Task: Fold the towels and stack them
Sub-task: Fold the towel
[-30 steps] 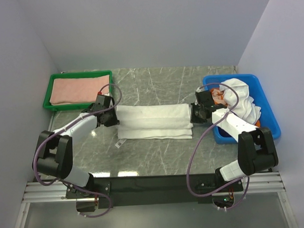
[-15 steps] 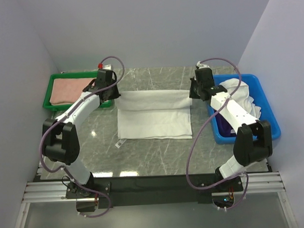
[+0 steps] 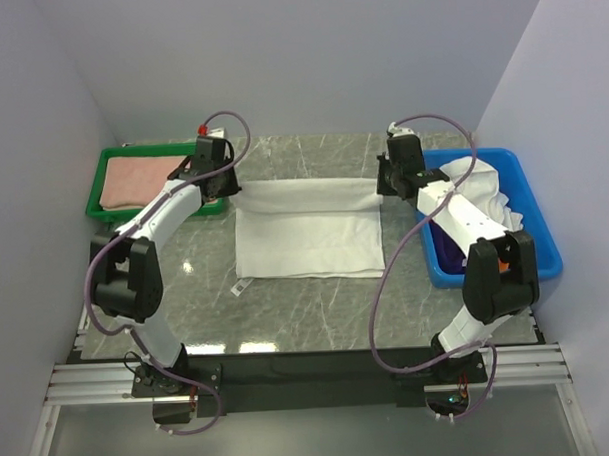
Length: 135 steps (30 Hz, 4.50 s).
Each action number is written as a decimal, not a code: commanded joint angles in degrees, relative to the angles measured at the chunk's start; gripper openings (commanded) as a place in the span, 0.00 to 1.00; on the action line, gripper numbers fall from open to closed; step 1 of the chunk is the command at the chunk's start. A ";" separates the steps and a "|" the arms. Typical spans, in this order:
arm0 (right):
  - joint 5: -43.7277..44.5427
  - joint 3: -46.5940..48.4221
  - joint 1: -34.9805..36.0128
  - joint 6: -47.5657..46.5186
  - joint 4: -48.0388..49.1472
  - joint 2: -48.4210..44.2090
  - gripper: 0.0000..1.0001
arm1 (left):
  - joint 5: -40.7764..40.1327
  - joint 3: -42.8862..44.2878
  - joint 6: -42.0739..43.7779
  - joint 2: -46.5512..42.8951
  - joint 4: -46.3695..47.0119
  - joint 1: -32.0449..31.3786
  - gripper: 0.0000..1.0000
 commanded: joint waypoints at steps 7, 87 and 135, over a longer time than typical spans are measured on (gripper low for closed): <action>-0.54 -13.06 -0.82 1.80 1.74 -11.46 0.00 | 2.26 -14.76 -1.10 -12.22 0.33 1.07 0.01; -11.09 -20.09 10.61 13.14 0.50 -9.80 0.49 | 7.88 -31.00 -17.62 -22.16 -0.02 -12.11 0.53; 0.69 -38.65 4.99 24.83 4.63 -23.07 0.47 | 3.76 -45.71 -25.10 -29.54 3.76 -7.01 0.45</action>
